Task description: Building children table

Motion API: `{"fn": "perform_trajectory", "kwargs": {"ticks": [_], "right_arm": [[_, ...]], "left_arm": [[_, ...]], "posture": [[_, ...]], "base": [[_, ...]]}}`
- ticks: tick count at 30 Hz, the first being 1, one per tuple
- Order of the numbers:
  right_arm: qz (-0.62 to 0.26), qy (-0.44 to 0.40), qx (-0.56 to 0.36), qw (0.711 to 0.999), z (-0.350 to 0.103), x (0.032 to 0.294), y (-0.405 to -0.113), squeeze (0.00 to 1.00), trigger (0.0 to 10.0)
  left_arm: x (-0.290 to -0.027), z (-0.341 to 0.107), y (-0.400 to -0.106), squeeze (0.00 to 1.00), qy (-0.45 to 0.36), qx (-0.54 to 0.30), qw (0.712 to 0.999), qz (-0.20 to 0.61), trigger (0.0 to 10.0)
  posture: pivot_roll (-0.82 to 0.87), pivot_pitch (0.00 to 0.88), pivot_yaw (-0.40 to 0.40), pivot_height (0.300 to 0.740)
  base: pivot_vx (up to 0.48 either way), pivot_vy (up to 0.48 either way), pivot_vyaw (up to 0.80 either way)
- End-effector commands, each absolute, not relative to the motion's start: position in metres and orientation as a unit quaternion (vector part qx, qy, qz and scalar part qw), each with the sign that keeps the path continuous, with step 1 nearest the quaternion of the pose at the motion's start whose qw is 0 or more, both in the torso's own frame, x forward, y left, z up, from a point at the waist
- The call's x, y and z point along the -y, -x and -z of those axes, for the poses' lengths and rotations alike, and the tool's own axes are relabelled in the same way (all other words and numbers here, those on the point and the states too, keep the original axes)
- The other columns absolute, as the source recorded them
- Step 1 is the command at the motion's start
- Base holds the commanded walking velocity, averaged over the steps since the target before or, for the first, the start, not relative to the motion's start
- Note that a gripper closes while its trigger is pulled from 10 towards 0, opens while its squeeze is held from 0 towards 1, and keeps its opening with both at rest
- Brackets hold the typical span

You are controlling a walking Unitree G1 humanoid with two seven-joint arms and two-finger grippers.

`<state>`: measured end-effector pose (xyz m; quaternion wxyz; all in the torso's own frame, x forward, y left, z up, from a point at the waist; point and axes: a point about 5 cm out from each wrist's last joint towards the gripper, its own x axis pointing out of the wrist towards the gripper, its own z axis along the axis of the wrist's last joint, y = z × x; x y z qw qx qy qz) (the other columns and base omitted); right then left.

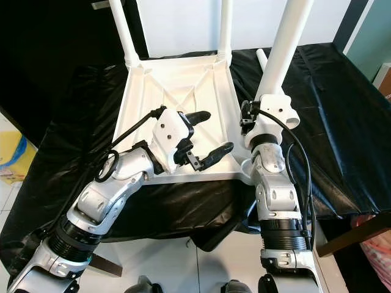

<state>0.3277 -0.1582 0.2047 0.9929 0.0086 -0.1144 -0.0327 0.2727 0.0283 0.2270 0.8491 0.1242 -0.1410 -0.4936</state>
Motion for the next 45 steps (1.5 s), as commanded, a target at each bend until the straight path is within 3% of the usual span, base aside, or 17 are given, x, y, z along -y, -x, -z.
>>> {"fn": "perform_trajectory", "kwargs": {"ticks": [1,11,33,45], "right_arm": [[0.032,-0.008,0.118,0.992,-0.206,0.158,-0.325,0.0,10.0],[0.019,0.0,0.1,0.995,-0.193,0.15,-0.315,0.0,10.0],[0.04,0.015,0.04,0.998,-0.155,0.166,-0.291,0.0,10.0],[-0.046,0.059,0.049,0.996,-0.136,0.16,-0.286,0.0,10.0]], "left_arm": [[-0.027,-0.222,-0.264,0.0,-0.133,0.128,0.817,0.546,10.0],[-0.027,-0.21,-0.253,0.0,-0.12,0.093,0.794,0.589,10.0],[-0.027,-0.207,-0.251,0.0,-0.118,0.081,0.79,0.597,10.0],[-0.026,-0.208,-0.252,0.0,-0.121,0.083,0.791,0.594,10.0]], "posture": [[-0.07,0.096,0.037,0.74],[-0.08,0.099,0.05,0.74],[-0.09,0.097,0.068,0.74],[-0.09,0.096,0.065,0.74]], "base": [[0.0,0.0,0.0],[0.0,0.0,0.0],[0.0,0.0,0.0],[0.0,0.0,0.0]]}}
